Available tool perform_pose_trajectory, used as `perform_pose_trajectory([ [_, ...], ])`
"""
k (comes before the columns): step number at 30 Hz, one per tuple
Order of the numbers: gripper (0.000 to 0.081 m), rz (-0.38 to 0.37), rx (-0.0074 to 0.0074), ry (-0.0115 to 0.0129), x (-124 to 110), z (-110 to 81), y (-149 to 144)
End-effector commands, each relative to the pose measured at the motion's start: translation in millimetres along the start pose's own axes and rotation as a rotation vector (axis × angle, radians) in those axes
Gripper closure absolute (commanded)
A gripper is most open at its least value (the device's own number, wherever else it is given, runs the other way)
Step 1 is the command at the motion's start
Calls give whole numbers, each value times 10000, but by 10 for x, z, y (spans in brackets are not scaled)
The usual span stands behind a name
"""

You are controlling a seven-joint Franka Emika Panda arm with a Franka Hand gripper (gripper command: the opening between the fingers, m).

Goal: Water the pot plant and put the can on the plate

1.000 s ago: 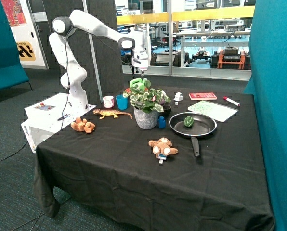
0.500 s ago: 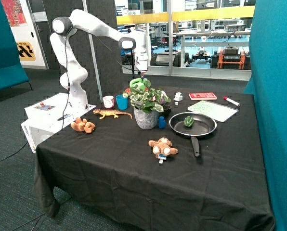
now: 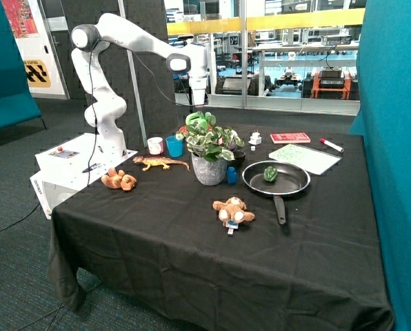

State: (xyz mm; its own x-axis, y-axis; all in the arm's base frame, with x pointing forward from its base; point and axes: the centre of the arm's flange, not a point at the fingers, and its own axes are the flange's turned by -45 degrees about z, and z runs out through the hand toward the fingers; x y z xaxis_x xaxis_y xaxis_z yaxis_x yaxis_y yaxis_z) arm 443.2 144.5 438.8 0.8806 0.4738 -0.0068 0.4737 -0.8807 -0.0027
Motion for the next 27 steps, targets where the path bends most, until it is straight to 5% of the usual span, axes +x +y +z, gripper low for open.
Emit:
perform_pose_trajectory([
  [1,94,1025,-23,69,-222,-4,339],
  [12,93,1245,-22,70,-393,69,510],
  [27,104,1468,-22,70,-348,107,868],
])
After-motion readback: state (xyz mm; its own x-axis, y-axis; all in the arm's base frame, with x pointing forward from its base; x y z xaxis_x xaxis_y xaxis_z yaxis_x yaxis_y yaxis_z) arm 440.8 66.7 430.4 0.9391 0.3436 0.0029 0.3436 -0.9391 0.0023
